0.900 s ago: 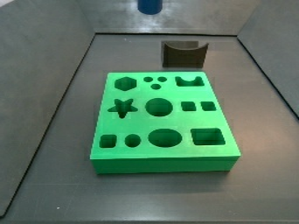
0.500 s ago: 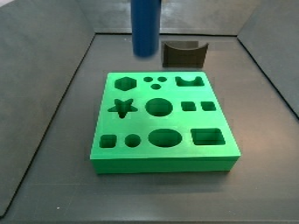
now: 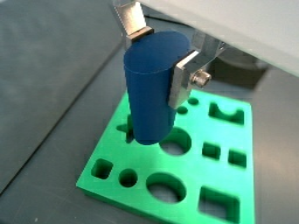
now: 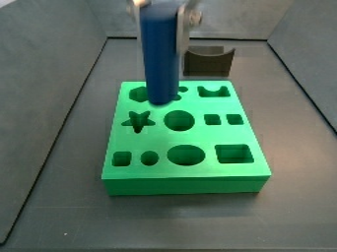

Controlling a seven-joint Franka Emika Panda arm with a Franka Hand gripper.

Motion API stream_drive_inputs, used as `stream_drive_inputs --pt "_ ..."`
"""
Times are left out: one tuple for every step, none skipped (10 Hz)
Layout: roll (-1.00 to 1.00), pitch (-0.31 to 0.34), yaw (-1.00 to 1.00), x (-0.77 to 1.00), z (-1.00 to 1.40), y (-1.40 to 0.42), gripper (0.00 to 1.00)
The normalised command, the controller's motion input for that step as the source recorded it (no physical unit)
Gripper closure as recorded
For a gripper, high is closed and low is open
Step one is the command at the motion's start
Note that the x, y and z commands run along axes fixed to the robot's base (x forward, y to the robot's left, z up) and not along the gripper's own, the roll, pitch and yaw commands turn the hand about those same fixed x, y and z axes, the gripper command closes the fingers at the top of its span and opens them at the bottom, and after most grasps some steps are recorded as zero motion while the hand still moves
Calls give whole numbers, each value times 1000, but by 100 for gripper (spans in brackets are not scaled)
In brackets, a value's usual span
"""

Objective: Insert the oval object.

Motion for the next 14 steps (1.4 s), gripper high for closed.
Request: stream_drive_inputs --pt "-46 -54 -909 0 -406 -160 100" --pt "-64 -49 -866 0 -360 -171 100" --pt "-64 -47 -860 0 -363 -171 100" --pt "-76 -44 -823 0 -349 -177 100" --pt "-87 -44 -771 54 -326 -183 100" --pt "-97 -31 -674 183 -351 -194 100" --pt "-44 -14 -663 237 -494 -197 100" --pt "-20 0 -657 426 -403 -174 100" --pt "-26 0 -723 363 -317 -131 100" --pt "-1 0 -811 277 -177 -77 100" --pt "0 0 -783 263 -131 -197 100" --pt "0 0 -1000 0 -203 -137 100" --pt "39 0 -1000 0 -214 0 100" --pt "53 0 -1000 0 -197 0 100"
